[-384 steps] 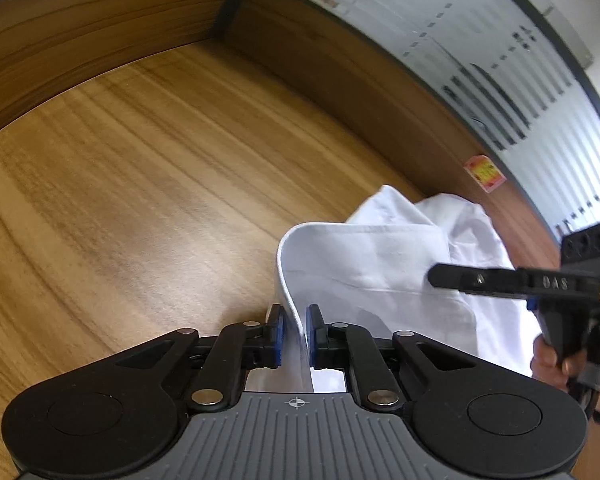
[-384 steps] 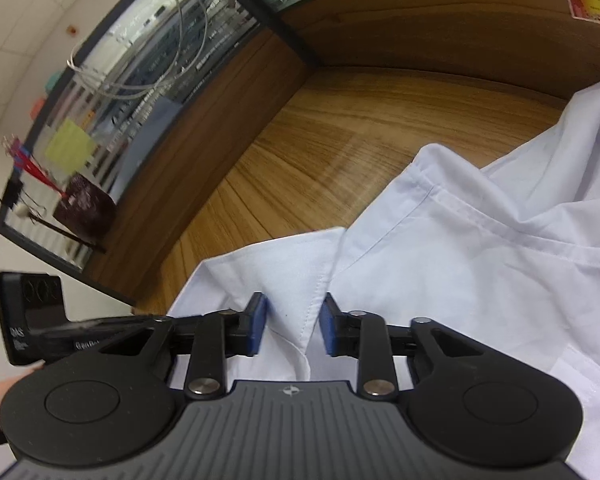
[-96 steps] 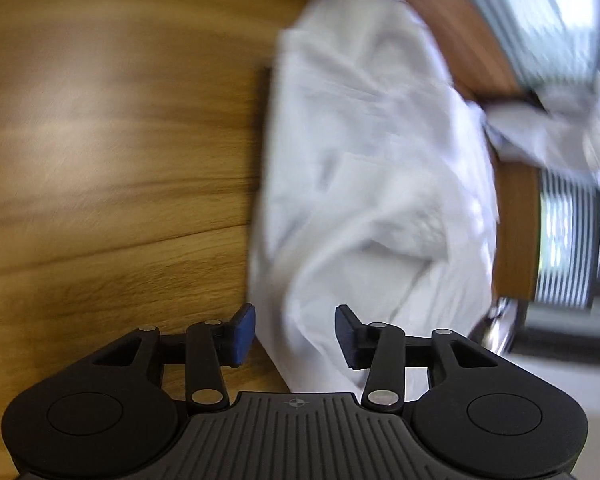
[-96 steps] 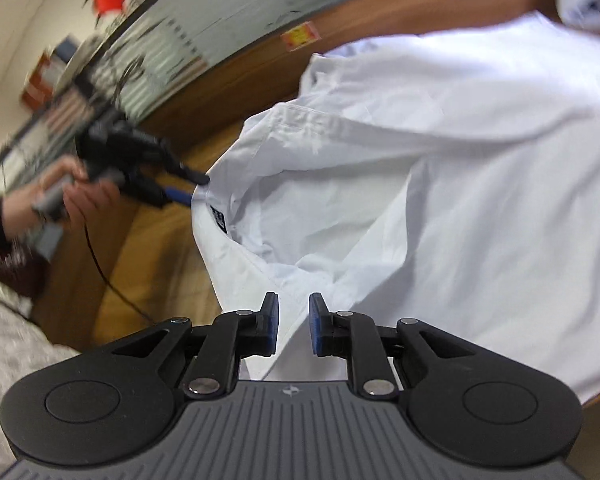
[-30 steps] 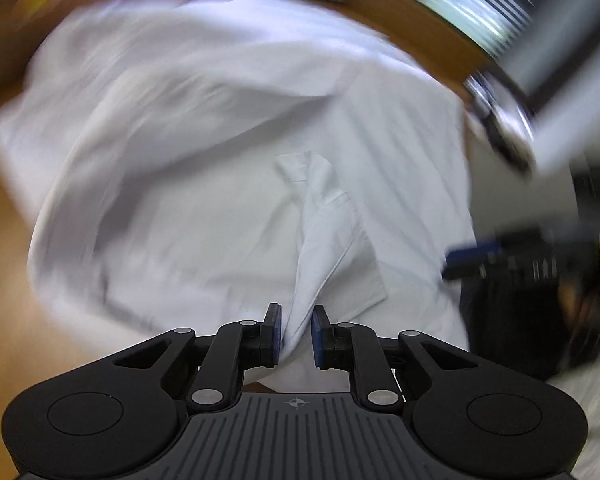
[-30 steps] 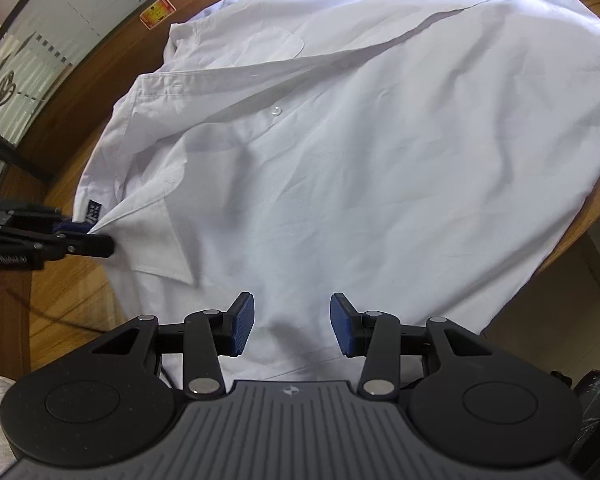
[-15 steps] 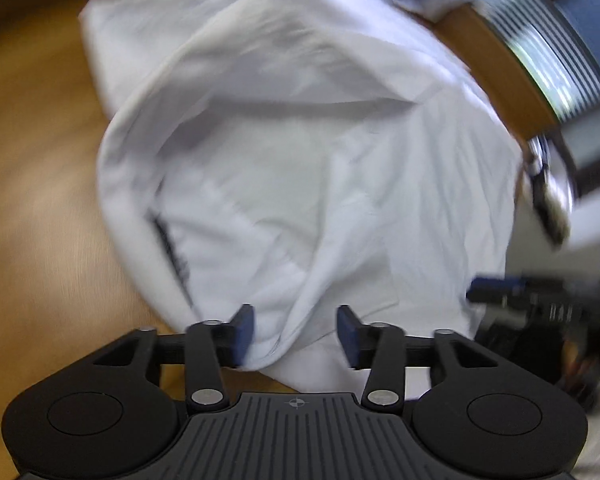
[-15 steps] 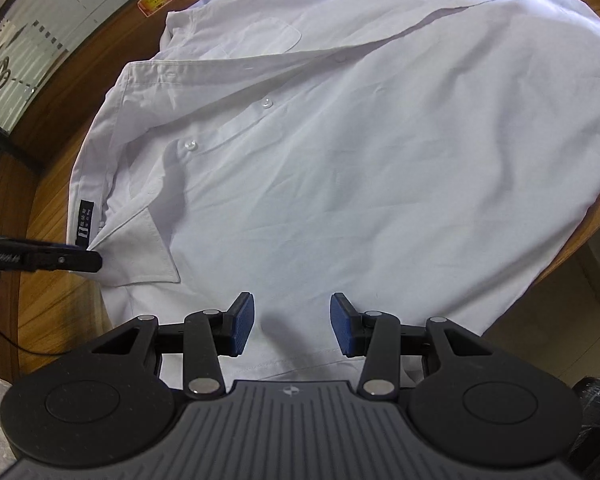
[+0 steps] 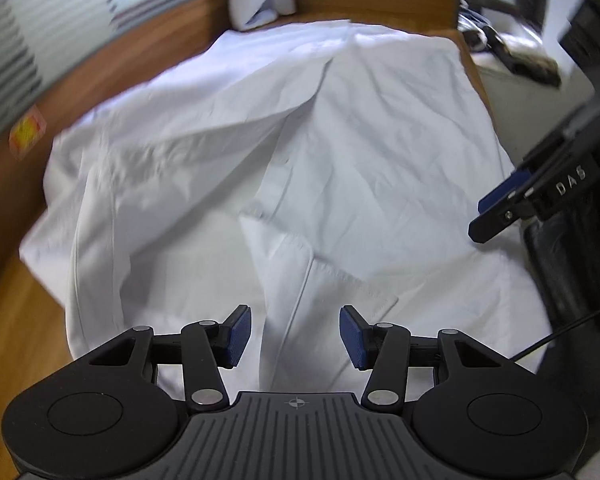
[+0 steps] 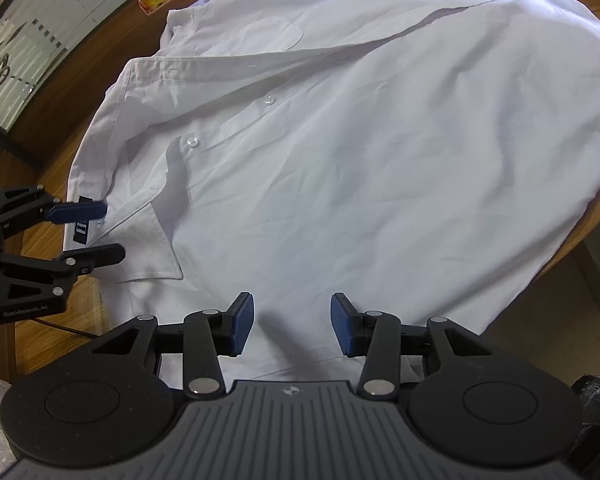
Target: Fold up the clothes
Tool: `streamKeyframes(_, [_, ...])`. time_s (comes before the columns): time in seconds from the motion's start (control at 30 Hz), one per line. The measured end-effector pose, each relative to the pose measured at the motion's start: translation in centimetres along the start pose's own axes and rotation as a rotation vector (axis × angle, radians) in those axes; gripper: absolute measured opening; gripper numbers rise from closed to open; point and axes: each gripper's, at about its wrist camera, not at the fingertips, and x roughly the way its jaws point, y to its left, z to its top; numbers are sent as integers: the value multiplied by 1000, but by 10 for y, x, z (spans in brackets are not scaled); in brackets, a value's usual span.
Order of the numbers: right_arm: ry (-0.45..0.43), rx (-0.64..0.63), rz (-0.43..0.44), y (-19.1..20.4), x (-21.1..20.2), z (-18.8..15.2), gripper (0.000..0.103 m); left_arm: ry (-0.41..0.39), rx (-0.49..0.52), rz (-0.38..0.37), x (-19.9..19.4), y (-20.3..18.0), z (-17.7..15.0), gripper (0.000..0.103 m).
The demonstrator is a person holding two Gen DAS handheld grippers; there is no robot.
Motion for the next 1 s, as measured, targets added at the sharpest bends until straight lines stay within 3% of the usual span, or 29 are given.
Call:
streamKeyframes(0.13, [-1, 3, 0, 0, 1, 0, 48, -16, 100, 10, 8, -16, 1, 49])
streamKeyframes(0.33, [-1, 8, 0, 1, 3, -1, 50, 3, 123, 43, 24, -19, -4, 40])
streamKeyframes(0.5, [1, 9, 2, 0, 3, -1, 51, -26, 134, 36, 26, -16, -11, 19])
streamKeyframes(0.67, [5, 8, 5, -2, 4, 0, 51, -57, -33, 18, 20, 0, -10, 11])
streamKeyframes(0.77, [7, 8, 7, -4, 4, 0, 51, -81, -247, 0, 12, 21, -11, 9])
streamKeyframes(1.0, [15, 4, 17, -6, 6, 1, 51, -31, -614, -32, 25, 52, -32, 10])
